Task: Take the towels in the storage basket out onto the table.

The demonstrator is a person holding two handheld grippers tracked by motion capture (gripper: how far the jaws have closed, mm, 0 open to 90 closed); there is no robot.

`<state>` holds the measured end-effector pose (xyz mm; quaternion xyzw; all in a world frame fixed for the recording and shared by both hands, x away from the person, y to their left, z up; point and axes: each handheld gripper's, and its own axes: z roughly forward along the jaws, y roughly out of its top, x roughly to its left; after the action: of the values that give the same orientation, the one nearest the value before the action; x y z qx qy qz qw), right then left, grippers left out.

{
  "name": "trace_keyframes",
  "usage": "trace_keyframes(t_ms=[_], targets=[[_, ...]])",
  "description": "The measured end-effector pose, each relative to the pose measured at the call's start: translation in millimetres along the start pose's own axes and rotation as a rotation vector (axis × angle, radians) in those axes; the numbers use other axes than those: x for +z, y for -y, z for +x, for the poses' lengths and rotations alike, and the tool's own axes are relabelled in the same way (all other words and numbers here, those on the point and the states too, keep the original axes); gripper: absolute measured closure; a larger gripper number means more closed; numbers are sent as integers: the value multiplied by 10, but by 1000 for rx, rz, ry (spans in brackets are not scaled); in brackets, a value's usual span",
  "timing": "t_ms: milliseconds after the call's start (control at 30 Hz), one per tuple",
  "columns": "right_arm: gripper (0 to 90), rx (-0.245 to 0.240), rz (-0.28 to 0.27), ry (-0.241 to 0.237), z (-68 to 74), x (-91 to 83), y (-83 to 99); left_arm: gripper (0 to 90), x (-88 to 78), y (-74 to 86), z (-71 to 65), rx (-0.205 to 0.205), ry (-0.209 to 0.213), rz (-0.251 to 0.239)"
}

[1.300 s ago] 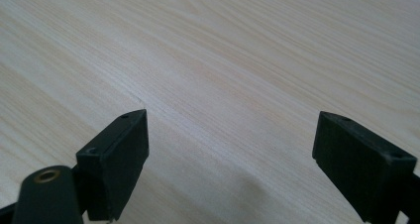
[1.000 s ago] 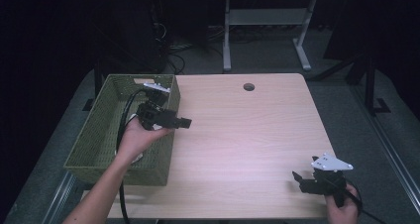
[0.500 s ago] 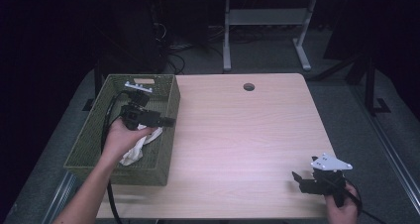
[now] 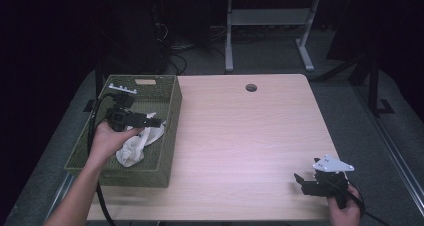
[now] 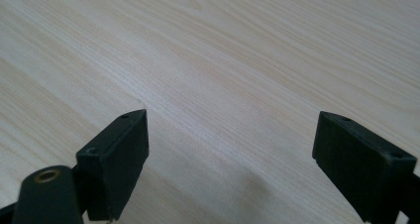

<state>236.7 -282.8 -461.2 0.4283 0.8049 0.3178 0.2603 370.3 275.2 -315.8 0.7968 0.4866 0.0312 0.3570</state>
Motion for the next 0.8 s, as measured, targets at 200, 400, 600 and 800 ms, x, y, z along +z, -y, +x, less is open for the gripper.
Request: trace_keyframes(t_ms=[200, 400, 600, 800], targets=[[139, -3, 0, -3, -1, -6, -5, 226, -18, 48, 132, -27, -30, 6], [139, -3, 1, -5, 7, -3, -10, 230, 3, 112, 281, -66, -55, 21], [139, -5, 0, -6, 15, -3, -10, 236, 43, 177, 427, -102, -97, 45], [139, -8, -3, -2, 4, -9, -11, 245, 103, 263, 558, -129, -154, 95]])
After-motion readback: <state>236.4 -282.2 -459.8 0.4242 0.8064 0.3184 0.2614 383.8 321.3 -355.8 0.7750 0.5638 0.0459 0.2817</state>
